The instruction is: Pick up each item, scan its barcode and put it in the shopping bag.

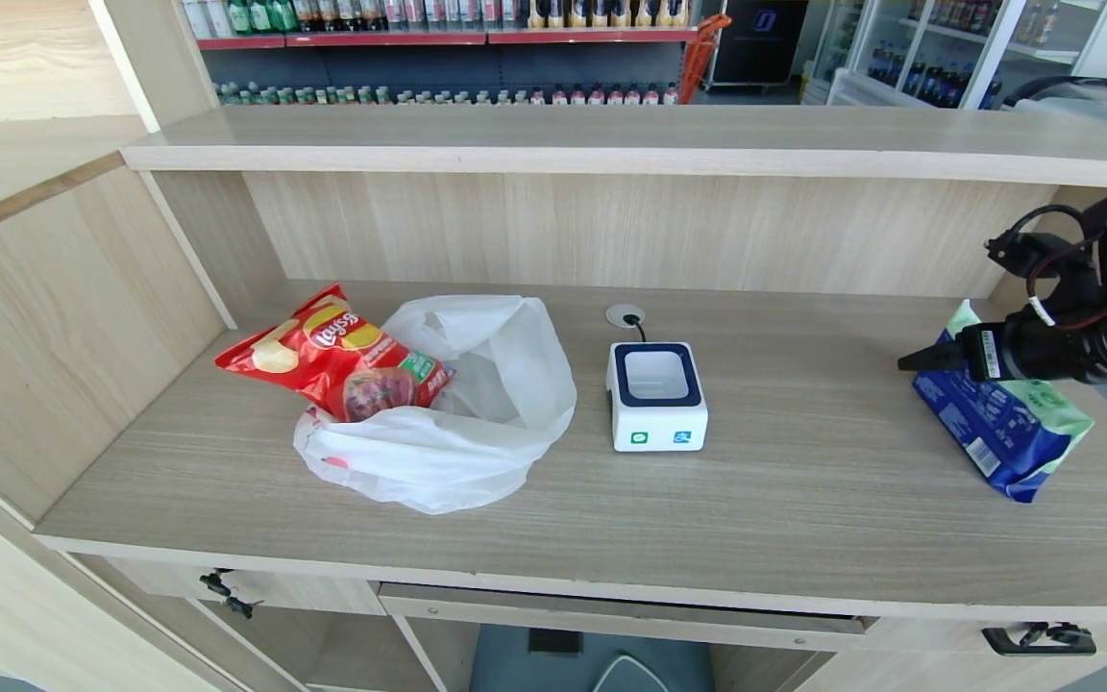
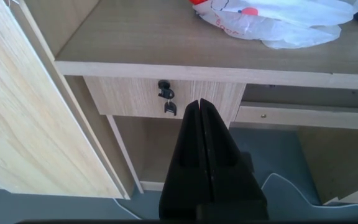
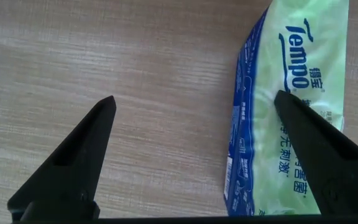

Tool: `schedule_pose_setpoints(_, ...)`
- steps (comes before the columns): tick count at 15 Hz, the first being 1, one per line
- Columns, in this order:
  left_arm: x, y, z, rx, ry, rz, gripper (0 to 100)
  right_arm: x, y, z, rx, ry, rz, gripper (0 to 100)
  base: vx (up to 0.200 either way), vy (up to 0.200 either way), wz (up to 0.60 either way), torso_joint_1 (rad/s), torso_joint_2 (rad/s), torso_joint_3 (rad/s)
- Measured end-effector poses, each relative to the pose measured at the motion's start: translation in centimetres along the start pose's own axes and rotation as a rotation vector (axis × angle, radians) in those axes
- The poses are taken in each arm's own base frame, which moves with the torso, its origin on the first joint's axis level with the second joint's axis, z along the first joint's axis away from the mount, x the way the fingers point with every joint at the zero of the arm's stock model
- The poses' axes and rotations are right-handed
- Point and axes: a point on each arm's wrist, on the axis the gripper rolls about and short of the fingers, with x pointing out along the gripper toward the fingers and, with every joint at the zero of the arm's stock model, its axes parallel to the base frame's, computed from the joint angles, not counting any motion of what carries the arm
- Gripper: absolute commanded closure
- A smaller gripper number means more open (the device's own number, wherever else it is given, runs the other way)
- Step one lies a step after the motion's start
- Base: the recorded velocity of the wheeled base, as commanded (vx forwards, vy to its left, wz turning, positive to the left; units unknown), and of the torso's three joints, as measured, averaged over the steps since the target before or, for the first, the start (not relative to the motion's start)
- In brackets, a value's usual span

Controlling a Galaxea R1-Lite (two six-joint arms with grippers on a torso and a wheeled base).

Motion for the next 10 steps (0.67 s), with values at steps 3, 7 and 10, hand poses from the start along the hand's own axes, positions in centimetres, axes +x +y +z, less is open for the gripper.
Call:
schedule_pose_setpoints(3,0.0,0.0,0.0,0.000,0.000,0.000,100,-0.3,0.0,1.5,-0.075,-0.119,-0.012,0,0.000,0.000,0.00,0.000,0.00,0.000)
schedule_pose_setpoints(7,0.0,0.0,0.0,0.000,0.000,0.000,100,-1.6,0.5,2.7,-0.114,-0.175,-0.016,0,0.000,0.000,0.00,0.000,0.00,0.000)
schedule_pose_setpoints(10,0.0,0.0,0.0,0.000,0.000,0.000,100,-2.6,-0.1,2.6,-0.146,-0.184,-0.051,0,0.000,0.000,0.00,0.000,0.00,0.000)
